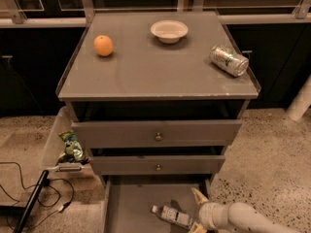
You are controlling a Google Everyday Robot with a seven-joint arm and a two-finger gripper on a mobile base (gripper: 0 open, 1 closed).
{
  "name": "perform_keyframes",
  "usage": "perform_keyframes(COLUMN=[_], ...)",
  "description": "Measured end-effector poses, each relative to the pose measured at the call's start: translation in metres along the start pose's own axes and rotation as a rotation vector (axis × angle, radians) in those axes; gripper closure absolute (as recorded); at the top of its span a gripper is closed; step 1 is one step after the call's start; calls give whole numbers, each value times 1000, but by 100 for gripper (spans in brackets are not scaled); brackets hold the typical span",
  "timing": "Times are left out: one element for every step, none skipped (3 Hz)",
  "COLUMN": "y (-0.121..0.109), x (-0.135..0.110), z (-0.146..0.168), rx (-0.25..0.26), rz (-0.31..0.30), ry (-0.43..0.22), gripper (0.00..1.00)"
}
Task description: Place blue plastic bottle into bottom drawer
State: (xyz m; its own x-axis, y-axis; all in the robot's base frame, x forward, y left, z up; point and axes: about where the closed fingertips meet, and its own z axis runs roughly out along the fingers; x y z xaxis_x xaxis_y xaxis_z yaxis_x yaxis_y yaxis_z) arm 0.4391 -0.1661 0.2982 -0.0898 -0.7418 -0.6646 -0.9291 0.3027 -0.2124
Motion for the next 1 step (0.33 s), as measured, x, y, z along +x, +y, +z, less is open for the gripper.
perform_keyframes(y=[5], x=[0], z=[-8], rx=[1], rz=[0], ry=[3], gripper=[0])
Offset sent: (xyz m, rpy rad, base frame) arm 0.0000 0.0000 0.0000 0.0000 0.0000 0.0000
